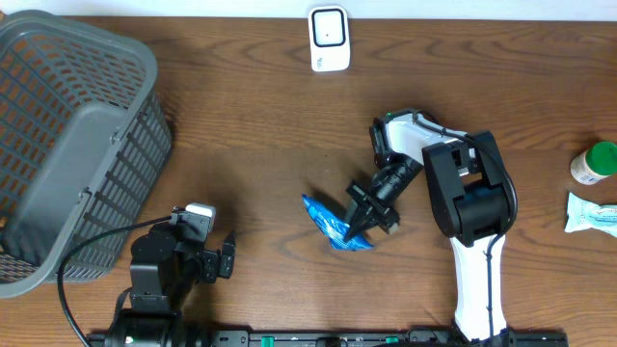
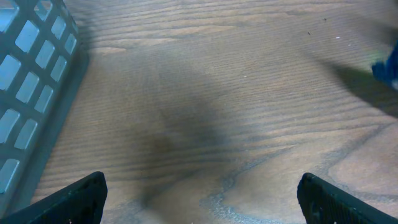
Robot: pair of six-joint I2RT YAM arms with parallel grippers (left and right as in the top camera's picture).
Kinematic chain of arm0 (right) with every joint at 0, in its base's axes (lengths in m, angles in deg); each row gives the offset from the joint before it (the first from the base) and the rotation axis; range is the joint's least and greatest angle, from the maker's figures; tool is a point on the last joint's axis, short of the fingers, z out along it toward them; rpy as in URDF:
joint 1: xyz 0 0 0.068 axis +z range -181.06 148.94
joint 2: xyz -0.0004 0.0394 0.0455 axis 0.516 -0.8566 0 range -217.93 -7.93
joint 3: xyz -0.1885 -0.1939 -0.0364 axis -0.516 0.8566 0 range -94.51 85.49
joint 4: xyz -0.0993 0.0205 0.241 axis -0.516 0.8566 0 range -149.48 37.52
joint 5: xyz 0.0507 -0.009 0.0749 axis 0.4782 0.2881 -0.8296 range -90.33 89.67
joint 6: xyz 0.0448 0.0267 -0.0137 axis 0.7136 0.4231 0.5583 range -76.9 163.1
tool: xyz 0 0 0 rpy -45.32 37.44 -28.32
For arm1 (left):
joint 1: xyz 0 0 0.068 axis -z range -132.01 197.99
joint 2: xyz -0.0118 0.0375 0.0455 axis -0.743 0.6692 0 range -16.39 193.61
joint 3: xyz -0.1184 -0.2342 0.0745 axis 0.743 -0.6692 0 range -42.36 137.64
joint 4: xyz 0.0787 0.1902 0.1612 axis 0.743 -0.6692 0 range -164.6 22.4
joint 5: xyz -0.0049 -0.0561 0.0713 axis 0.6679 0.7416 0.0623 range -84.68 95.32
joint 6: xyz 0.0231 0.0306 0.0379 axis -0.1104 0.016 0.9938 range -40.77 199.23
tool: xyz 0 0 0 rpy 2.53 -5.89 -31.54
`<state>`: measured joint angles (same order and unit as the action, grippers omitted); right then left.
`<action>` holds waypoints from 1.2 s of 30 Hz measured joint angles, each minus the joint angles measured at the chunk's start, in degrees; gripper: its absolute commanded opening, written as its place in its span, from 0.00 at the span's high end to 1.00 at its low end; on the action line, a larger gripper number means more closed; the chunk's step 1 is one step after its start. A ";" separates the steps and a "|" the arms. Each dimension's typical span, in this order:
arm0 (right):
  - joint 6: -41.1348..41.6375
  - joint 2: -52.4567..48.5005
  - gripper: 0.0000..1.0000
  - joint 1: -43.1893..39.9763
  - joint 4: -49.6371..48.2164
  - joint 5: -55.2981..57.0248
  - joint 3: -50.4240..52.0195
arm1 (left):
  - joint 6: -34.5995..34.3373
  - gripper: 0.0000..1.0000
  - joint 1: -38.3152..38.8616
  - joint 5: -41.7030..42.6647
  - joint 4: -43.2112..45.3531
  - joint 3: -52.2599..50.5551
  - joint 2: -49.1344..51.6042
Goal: Scan the item barcode
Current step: 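Carry the Oreo pack up toward the white scanner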
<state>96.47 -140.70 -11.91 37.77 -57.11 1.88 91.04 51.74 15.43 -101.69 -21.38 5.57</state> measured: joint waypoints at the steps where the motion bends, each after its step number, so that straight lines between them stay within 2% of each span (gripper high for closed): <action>1: -2.69 0.00 0.98 0.00 0.00 -2.19 0.00 | 0.00 0.02 0.00 0.02 -0.02 0.00 0.00; 9: -23.76 0.00 0.98 -0.02 0.04 -15.91 0.04 | 0.00 0.02 0.00 0.00 -0.02 0.00 0.00; 16: -45.92 0.00 0.99 -0.11 -1.05 -26.69 0.07 | 0.00 0.02 0.00 0.00 -0.02 0.00 0.00; 22: -57.57 0.00 0.99 -1.81 -2.75 -29.51 -1.33 | 0.00 0.02 0.00 0.00 -0.02 0.00 0.00; 27: -66.69 0.00 0.99 -4.87 -4.02 -29.83 -7.56 | 0.00 0.02 0.00 0.00 -0.02 0.00 0.00; 32: -71.06 -0.02 0.99 -8.98 -11.69 -29.99 -16.79 | 0.00 0.02 0.00 0.00 -0.02 0.00 0.00; 35: -68.17 -0.02 0.99 -10.69 -19.54 -28.81 -20.74 | 0.00 0.02 0.00 0.00 0.00 0.00 0.00; 36: -64.94 -0.02 0.99 -11.13 -24.79 -26.86 -22.36 | 0.00 0.02 0.00 0.00 -0.02 0.00 0.00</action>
<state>31.53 -140.72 -23.03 12.99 -83.97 -20.48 91.04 51.74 15.43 -101.71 -21.38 5.57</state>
